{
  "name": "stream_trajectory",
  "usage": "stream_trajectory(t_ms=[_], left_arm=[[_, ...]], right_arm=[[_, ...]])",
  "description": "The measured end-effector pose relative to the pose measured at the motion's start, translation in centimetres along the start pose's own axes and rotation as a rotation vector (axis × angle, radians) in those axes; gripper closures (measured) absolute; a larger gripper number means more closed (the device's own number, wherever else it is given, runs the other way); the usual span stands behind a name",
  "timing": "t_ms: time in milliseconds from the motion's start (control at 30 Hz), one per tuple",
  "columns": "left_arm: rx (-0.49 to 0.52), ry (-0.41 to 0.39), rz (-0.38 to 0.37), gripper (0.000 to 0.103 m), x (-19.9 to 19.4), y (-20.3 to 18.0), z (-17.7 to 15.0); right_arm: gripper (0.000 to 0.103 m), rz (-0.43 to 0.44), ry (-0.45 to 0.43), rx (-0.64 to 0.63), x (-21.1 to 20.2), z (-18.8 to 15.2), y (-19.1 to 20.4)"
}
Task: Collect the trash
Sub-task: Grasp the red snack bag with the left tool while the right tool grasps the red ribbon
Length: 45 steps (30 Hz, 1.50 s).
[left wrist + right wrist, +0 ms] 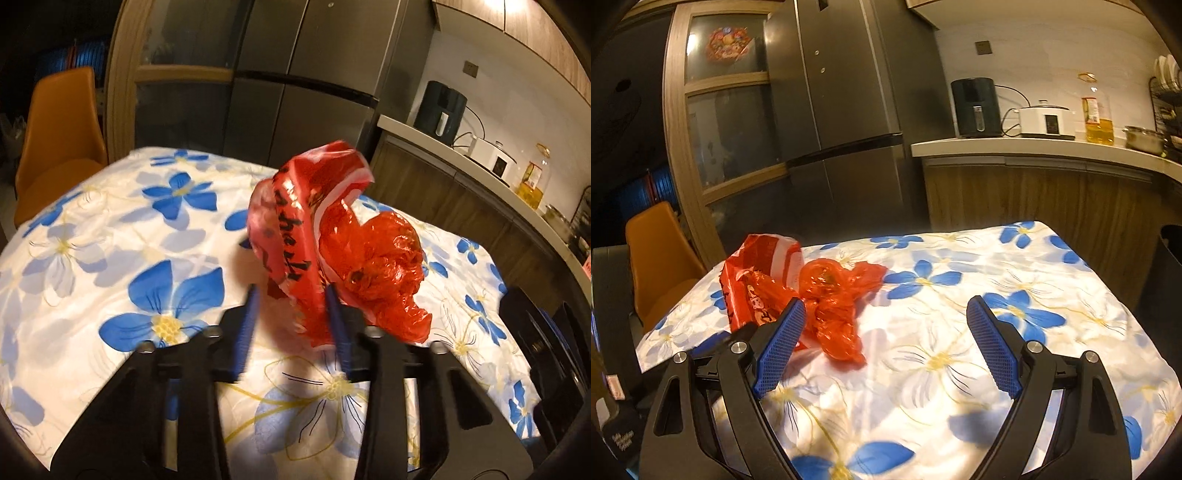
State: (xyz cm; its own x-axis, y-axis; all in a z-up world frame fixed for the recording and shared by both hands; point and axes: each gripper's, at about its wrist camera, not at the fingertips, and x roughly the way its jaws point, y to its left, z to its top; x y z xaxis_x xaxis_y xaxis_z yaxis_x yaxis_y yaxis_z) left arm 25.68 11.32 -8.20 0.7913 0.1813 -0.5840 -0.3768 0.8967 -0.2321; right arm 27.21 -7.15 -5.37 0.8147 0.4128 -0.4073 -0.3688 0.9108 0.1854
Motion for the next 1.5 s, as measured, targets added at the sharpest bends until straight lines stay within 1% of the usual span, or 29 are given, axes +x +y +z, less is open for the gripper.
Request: stream_trajectory(t_ms=[33, 67, 100, 200, 233, 300, 400, 533, 633, 700, 800, 833, 900, 967, 1000, 1233, 1500], left_arm=[[-0.005, 0.003, -0.011, 0.084, 0.1, 0.1, 0.0], [-0.010, 0.002, -0.019, 0.093, 0.0, 0.2, -0.1], [-0.016, -0.006, -0.026, 0.098, -0.2, 0.3, -0.1], [-0.032, -0.051, -0.024, 0.102, -1.3, 0.8, -0.1], [-0.038, -0.060, -0.021, 0.102, -1.5, 1.0, 0.0], [-0.054, -0.088, -0.010, 0.103, -2.2, 1.5, 0.1], [-0.067, -0.080, -0.007, 0.103, -2.0, 1.9, 0.1], [-0.108, -0.084, -0.015, 0.103, -2.2, 2.8, 0.0], [-0.111, -0.081, -0.018, 0.103, -2.0, 3.1, -0.1], [-0.114, -0.082, -0.023, 0.103, -2.0, 3.1, -0.1], [-0.109, -0.075, -0.025, 0.103, -1.8, 3.1, -0.2], [-0.110, -0.072, -0.026, 0.103, -1.7, 3.1, -0.3], [-0.113, -0.069, -0.027, 0.103, -1.7, 3.2, -0.3], [-0.113, -0.068, -0.029, 0.103, -1.7, 3.3, -0.2], [-0.113, -0.067, -0.029, 0.103, -1.7, 3.3, -0.2], [-0.107, -0.067, -0.028, 0.103, -1.8, 3.3, -0.2], [-0.076, -0.087, -0.027, 0.103, -3.6, 2.8, -0.4]], right_arm=[[0.017, 0.004, 0.005, -0.001, 0.4, 0.0, 0.3], [0.017, 0.009, 0.012, -0.001, 0.8, 0.1, 0.5], [0.017, 0.017, 0.021, -0.001, 1.3, 0.2, 0.8], [0.018, 0.025, 0.040, -0.010, 2.8, 0.3, 1.7], [0.020, 0.028, 0.046, -0.012, 3.3, 0.4, 2.0], [0.020, 0.033, 0.064, -0.015, 4.3, 0.3, 2.6], [0.021, 0.051, 0.101, -0.021, 5.7, 0.1, 3.5], [0.025, 0.032, 0.135, -0.038, 7.1, 0.0, 4.4], [0.029, 0.015, 0.149, -0.053, 7.8, -0.1, 4.9], [0.034, 0.004, 0.170, -0.067, 8.4, -0.3, 5.2], [0.047, 0.014, 0.191, -0.086, 8.9, -0.6, 5.4], [0.058, 0.019, 0.193, -0.092, 8.9, -0.6, 5.5], [0.060, 0.022, 0.187, -0.097, 8.8, -0.6, 5.6], [0.065, 0.040, 0.179, -0.096, 8.5, -0.5, 5.5], [0.072, 0.044, 0.177, -0.095, 8.4, -0.5, 5.5], [0.075, 0.050, 0.124, -0.120, 6.1, -0.1, 5.4], [0.076, 0.061, 0.059, -0.084, 2.0, 0.8, 3.7]])
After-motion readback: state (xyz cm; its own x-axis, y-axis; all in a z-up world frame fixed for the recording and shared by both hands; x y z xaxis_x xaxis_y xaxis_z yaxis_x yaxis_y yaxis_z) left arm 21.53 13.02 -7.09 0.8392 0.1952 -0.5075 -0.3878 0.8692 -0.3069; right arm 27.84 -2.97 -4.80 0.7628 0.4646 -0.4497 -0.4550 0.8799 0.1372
